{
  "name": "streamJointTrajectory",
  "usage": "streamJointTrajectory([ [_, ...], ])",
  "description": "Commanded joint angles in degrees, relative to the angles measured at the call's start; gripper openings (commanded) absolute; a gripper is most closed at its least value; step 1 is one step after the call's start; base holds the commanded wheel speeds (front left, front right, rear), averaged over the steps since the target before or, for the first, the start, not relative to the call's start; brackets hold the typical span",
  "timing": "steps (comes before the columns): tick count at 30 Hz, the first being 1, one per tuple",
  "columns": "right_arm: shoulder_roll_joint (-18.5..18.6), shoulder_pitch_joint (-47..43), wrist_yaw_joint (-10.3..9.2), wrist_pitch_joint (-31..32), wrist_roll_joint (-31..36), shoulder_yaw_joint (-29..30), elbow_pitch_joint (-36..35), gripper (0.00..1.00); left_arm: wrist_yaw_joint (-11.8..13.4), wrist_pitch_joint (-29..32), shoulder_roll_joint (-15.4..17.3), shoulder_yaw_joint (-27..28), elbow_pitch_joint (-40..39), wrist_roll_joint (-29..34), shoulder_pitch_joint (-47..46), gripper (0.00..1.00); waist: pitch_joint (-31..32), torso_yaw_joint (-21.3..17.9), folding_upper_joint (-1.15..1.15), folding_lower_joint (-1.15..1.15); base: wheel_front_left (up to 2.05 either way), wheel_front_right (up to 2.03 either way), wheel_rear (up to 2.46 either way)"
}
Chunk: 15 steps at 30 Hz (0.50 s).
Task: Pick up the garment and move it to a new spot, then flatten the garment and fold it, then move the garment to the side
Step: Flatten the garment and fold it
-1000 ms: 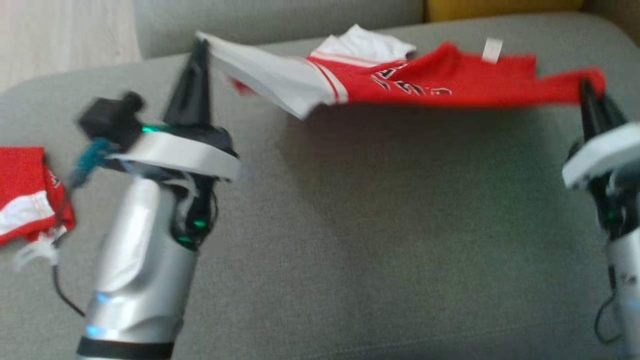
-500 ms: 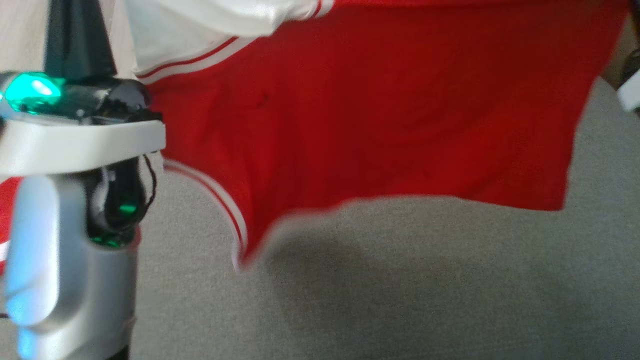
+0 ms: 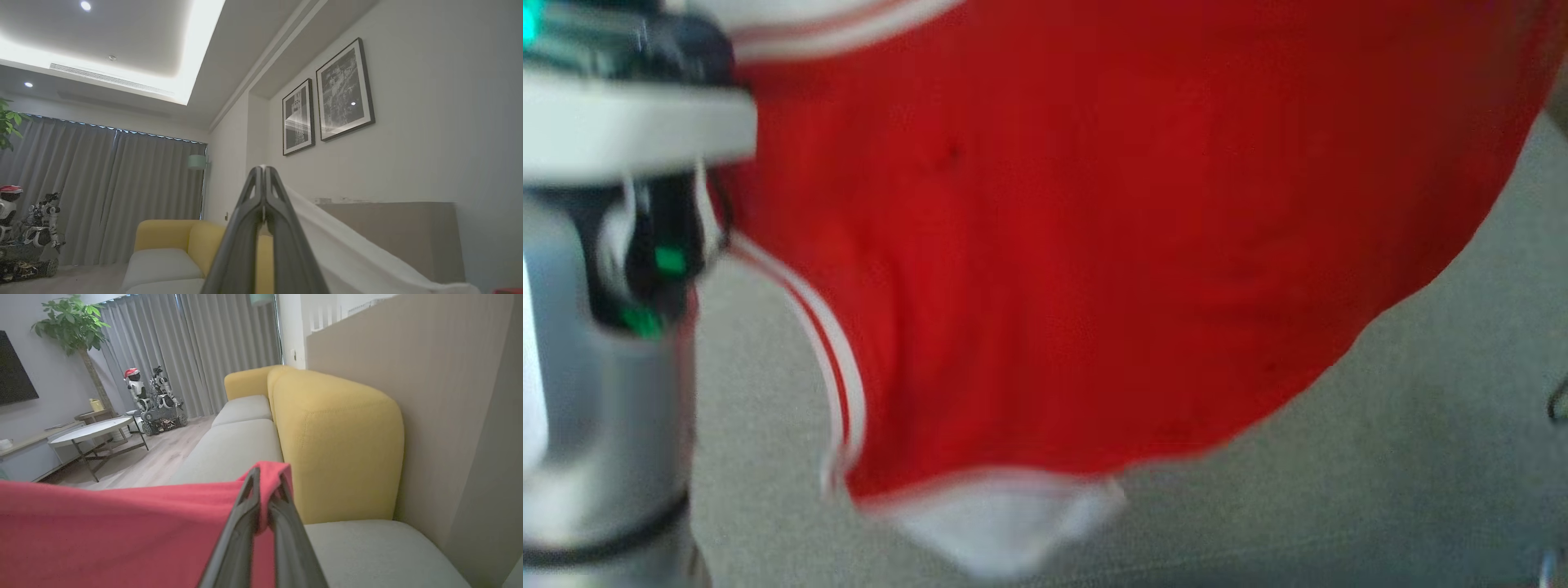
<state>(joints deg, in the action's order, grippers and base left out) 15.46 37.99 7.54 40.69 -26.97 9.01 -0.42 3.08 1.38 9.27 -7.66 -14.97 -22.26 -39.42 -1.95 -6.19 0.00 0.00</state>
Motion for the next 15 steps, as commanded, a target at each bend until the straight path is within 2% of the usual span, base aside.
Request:
streamJointTrajectory([
  [1, -0.36, 7.03, -0.05, 0.07, 1.09, -0.36, -0.53, 0.00, -0.22, 0.24, 2.80, 1.47, 1.21, 1.29, -6.49, 0.00, -7.14, -0.79, 0.00, 0.00, 0.00, 0.00, 0.00],
  [5, -2.46, 18.62, -0.05, -4.10, 3.21, 1.34, 6.12, 0.00, -1.30, -1.74, 3.09, 1.37, 9.54, 2.40, -18.15, 0.00, -15.49, -0.65, 0.00, 0.00, 0.00, 0.00, 0.00],
  [8, -2.75, 28.58, -0.05, -10.74, 5.50, 1.38, 12.68, 0.00, -1.35, -4.93, 2.61, 2.07, 17.31, 2.96, -28.03, 0.00, -19.75, -0.01, 0.00, 0.00, 0.00, 0.00, 0.00],
  [10, -2.39, 34.51, -0.05, -16.25, 6.91, 0.93, 17.42, 0.00, -1.47, -7.90, 2.73, 2.17, 22.36, 4.07, -34.10, 0.00, -21.51, 0.49, 0.00, 0.00, 0.00, 0.00, 0.00],
  [12, -3.47, 39.83, -0.05, -20.89, 6.25, 4.04, 23.65, 0.00, -1.95, -10.74, 3.21, 1.97, 27.30, 5.19, -39.12, 0.00, -22.69, 0.79, 0.00, 0.00, 0.00, 0.00, 0.00],
  [15, -3.36, 45.61, -0.05, -27.50, 6.41, 5.26, 31.14, 0.00, -2.89, -13.06, 3.21, 2.77, 34.32, 4.40, -44.72, 0.00, -24.14, 1.45, 0.00, 0.00, 0.00, 0.00, 0.00],
])
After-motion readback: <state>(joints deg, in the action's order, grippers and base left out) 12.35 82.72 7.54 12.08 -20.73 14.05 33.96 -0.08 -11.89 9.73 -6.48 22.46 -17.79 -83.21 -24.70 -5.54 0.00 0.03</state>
